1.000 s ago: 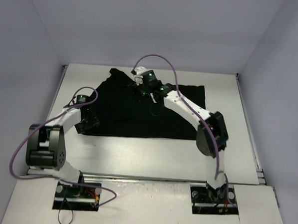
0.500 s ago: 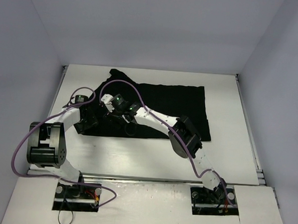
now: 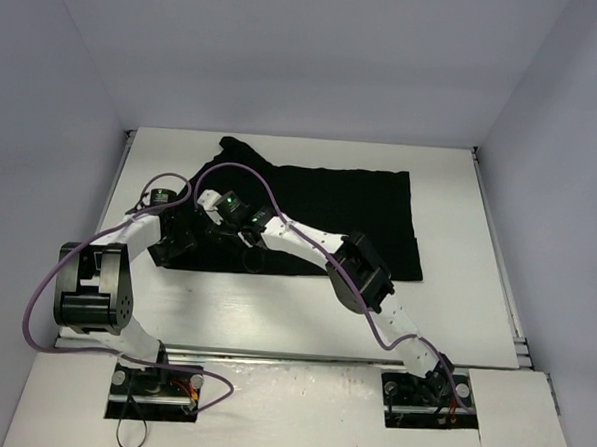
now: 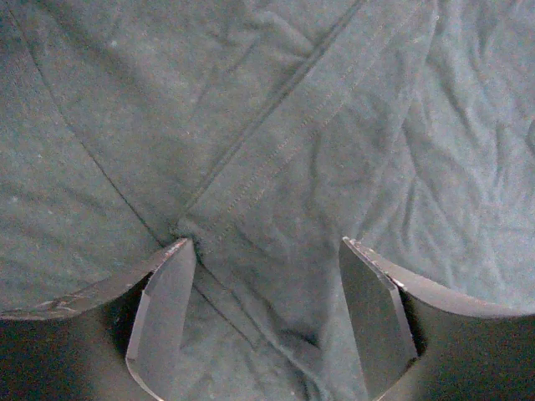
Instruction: Fold and stack the t-shirts
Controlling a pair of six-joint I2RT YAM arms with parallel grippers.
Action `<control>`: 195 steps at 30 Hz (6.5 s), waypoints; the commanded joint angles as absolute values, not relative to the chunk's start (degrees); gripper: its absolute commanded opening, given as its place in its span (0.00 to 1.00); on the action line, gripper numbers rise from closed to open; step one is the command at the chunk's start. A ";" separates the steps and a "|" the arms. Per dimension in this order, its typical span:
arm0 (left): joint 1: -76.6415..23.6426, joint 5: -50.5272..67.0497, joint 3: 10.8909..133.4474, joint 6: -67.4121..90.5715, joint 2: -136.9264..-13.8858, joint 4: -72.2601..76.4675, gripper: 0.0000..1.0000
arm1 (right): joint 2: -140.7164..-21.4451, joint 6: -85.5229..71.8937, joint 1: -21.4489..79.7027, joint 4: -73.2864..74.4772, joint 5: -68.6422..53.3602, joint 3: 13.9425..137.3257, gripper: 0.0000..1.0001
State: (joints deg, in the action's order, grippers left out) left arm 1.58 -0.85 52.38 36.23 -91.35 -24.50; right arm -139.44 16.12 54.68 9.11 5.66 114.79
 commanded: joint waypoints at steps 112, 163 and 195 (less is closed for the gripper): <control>-10.79 -9.08 77.42 31.76 -107.83 -31.52 0.67 | -108.09 -23.16 6.09 11.05 9.77 69.53 0.61; 4.61 23.01 121.64 19.43 -136.10 -25.82 0.61 | -100.88 -18.90 1.84 12.22 -2.66 78.12 0.61; 2.55 33.66 124.79 19.50 -145.80 -21.01 0.46 | -99.67 -19.51 1.41 12.22 -2.64 75.15 0.61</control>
